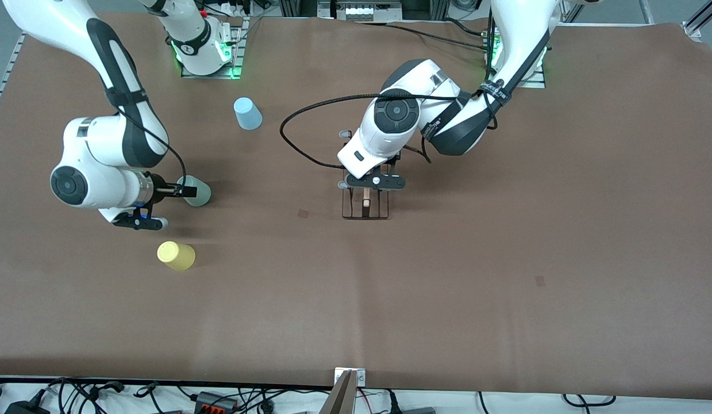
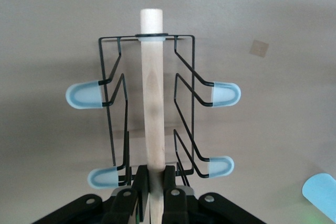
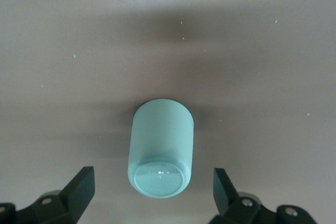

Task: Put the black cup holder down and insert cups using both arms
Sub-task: 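Lower the rack onto the table while the right gripper grasps the teal cup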

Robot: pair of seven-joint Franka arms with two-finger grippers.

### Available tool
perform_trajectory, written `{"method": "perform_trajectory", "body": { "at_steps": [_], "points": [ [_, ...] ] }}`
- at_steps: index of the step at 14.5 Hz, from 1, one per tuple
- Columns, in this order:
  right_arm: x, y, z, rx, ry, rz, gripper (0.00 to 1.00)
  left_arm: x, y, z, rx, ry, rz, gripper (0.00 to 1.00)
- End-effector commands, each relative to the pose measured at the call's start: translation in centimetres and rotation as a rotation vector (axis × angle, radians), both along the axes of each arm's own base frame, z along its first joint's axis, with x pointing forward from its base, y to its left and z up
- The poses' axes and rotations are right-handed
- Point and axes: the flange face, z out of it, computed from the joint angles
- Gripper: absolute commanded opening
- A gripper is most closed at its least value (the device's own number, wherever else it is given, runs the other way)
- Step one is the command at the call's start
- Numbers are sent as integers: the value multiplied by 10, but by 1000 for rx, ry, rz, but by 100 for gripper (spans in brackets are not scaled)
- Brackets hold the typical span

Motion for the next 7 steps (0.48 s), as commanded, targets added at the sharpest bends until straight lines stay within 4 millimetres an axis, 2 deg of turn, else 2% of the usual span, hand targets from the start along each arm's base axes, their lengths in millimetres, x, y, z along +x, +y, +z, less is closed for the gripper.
{"method": "perform_trajectory", "body": {
  "at_steps": [1,7],
  "points": [
    [-23,0,-17,11,-60,6,100,4,-7,0,14,-8,38,0],
    [-29,0,-29,10,-49,-4,100,8,-4,-13,22,11,52,0]
  ]
}}
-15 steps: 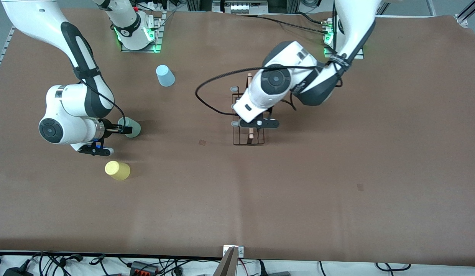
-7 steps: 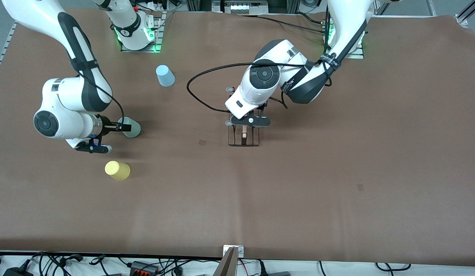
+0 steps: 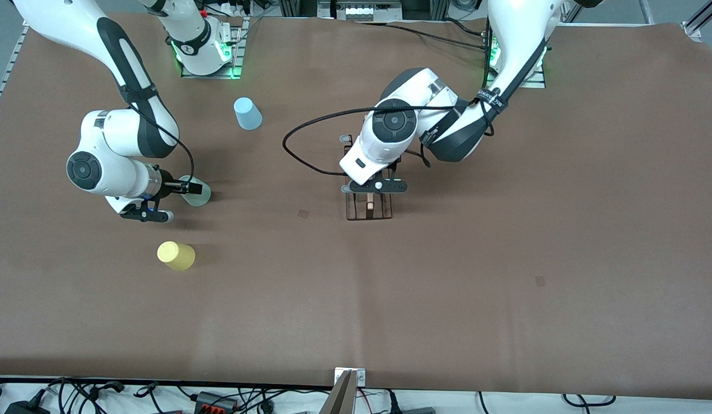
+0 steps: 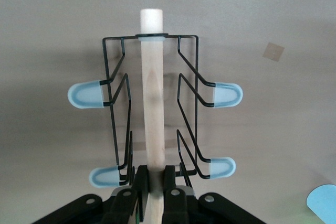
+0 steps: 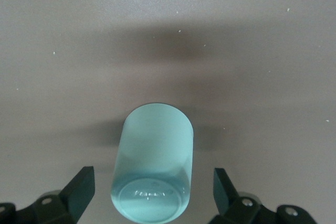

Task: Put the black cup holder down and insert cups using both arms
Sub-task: 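Lower the rack onto the table while the right gripper grasps the teal cup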

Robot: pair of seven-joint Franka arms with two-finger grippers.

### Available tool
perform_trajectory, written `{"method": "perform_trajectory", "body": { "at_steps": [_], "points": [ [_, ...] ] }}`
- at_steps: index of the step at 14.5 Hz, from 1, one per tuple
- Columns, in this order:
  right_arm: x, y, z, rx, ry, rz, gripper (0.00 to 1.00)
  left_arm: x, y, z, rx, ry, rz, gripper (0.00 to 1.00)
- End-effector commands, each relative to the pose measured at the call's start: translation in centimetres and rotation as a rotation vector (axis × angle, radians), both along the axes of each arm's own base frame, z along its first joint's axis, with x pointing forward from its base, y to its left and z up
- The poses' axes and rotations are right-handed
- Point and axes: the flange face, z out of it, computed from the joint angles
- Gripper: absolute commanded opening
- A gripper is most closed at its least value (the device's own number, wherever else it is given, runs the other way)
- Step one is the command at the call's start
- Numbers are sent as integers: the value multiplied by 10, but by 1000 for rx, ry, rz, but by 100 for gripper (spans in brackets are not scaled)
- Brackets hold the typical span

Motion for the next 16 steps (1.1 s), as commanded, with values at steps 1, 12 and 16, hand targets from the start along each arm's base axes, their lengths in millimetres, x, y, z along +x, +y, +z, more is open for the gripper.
{"method": "perform_trajectory", "body": {
  "at_steps": [1,12,16],
  "points": [
    [-8,0,-3,14,-6,-1,100,6,-5,7,-1,-19,14,0],
    [-9,0,-9,13,14,-6,52,9,-3,-6,17,17,100,34],
    [-3,1,0,15,0,-1,26,10,-2,7,13,6,104,43]
  ]
}}
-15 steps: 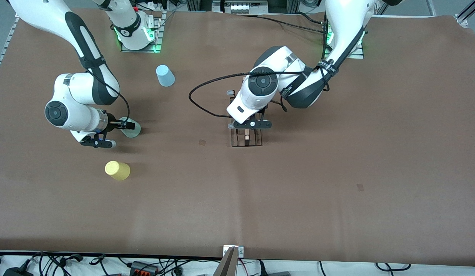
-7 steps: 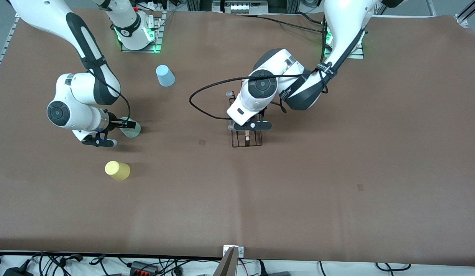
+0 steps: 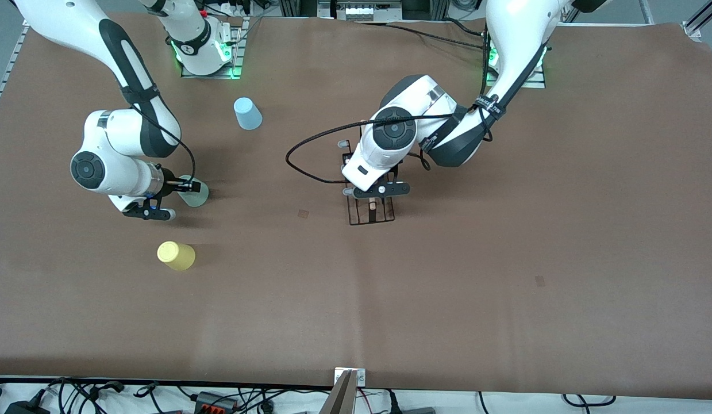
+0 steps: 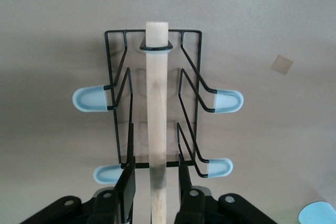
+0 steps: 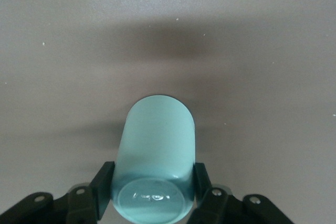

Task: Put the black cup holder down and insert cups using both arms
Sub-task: 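Open the left gripper and withdraw while the right gripper lifts the teal cup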

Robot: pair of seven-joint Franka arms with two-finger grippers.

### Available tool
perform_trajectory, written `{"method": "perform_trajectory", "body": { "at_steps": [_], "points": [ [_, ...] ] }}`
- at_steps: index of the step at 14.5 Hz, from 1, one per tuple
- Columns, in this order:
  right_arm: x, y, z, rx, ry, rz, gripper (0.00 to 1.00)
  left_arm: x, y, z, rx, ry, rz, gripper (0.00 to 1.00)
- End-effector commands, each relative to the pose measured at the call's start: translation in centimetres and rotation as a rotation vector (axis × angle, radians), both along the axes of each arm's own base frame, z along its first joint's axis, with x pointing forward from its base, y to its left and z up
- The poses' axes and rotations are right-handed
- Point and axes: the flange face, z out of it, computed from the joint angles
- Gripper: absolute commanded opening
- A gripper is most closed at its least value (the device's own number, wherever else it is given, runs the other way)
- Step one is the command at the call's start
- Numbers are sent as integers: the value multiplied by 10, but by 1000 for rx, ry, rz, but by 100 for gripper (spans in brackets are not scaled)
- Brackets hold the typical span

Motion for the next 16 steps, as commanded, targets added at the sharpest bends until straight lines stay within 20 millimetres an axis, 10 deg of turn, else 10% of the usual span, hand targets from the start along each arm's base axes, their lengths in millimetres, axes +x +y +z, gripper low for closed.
{"method": "perform_trajectory", "body": {
  "at_steps": [1,8,13,16],
  "points": [
    [8,2,16,17,-14,4,24,10,1,25,-9,-11,20,44],
    [71,28,141,51,-21,80,24,46,64,91,28,32,28,44],
    [81,76,169,69,-79,163,24,82,173,146,40,-3,24,51],
    [80,140,186,75,-121,252,24,104,266,163,23,13,10,63]
  ]
}}
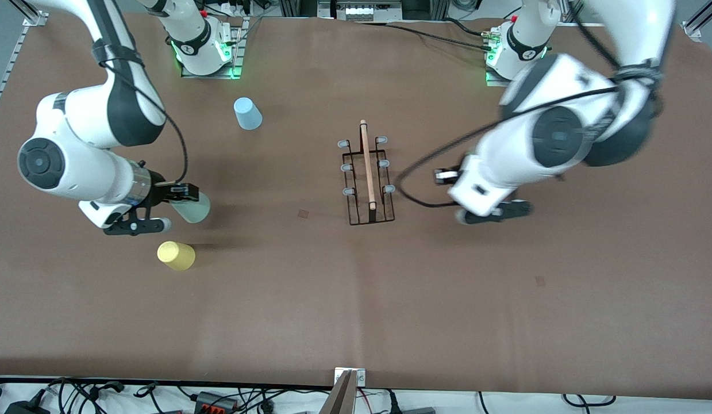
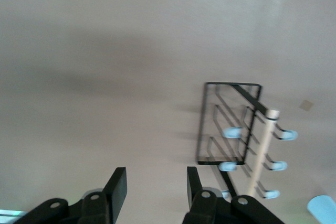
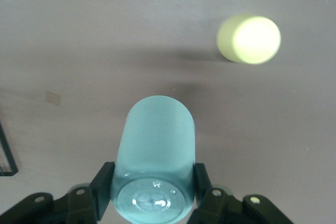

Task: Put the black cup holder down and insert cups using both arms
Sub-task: 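Open the left gripper and withdraw while the right gripper lifts the teal cup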

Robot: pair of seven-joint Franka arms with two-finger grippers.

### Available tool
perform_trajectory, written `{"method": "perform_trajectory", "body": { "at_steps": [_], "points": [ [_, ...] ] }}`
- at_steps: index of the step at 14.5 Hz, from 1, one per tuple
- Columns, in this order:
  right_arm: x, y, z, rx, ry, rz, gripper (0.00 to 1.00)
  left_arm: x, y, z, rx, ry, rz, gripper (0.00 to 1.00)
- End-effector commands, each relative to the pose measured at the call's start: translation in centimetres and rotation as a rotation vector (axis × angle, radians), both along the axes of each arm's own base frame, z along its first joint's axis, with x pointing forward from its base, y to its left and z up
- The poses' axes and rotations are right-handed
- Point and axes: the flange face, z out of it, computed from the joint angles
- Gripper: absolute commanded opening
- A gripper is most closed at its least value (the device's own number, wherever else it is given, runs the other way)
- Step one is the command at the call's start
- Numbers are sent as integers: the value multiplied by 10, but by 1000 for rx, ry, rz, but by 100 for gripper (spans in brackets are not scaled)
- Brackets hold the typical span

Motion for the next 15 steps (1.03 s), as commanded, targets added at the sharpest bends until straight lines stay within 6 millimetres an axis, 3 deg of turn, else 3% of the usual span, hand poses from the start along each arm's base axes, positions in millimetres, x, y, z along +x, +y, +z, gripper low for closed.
{"method": "perform_trajectory", "body": {
  "at_steps": [1,3,4,8,11,13,15],
  "points": [
    [1,69,16,15,-33,110,24,8,78,22,-5,1,-20,70],
    [-7,108,16,21,-38,170,24,-3,111,46,24,37,10,78],
    [-14,125,17,24,-39,192,24,-11,121,61,44,32,24,97],
    [-48,196,24,9,-45,237,24,-21,169,103,91,-48,26,100],
    [-78,230,36,-17,13,246,24,-23,182,102,122,-61,-6,100],
    [-104,269,47,-25,9,250,24,-33,180,102,144,-59,-8,100],
    [-127,299,40,-48,20,216,24,-46,194,92,153,-127,-73,100]
  ]
}}
